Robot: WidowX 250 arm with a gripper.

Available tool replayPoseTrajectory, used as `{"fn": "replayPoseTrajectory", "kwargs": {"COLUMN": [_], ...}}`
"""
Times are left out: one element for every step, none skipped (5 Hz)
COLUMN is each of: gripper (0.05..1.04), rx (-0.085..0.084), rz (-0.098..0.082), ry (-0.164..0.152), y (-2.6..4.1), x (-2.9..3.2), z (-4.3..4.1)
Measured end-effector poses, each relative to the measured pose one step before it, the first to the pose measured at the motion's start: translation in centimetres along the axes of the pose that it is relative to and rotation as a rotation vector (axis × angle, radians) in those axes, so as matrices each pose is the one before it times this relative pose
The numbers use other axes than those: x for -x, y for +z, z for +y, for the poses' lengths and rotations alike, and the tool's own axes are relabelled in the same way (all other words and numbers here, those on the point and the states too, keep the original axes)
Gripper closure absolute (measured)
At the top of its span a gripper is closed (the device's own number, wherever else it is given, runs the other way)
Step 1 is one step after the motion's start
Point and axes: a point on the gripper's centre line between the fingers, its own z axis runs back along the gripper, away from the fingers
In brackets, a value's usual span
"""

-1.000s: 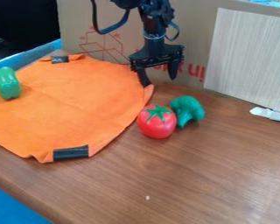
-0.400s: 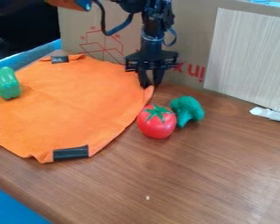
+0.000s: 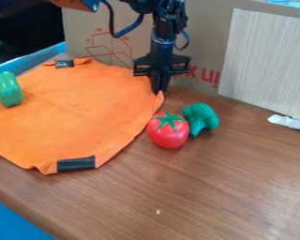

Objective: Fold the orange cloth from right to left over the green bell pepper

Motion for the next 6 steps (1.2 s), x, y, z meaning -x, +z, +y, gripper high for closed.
{"fn": "replayPoseTrajectory", "kwargs": {"gripper": [1.03,1.03,1.03,1.03,1.03,1.03], "rx": [0.0463,0.091,0.0474,0.0352,0.0009,0.0082], "rz": [0.0235,-0.0453,-0.0084,0.0083,0.0185,-0.0019], "ry": [-0.0012,0.0477,0.0433,0.0624,0.0096,-0.0052], "y": [1.189,4.278,2.25,1.646,0.474,0.708], "x": [0.251,-1.477,-0.876,-1.179,0.144,0.0], "z": [-0.447,0.753,2.236,3.179,2.587,2.494]}}
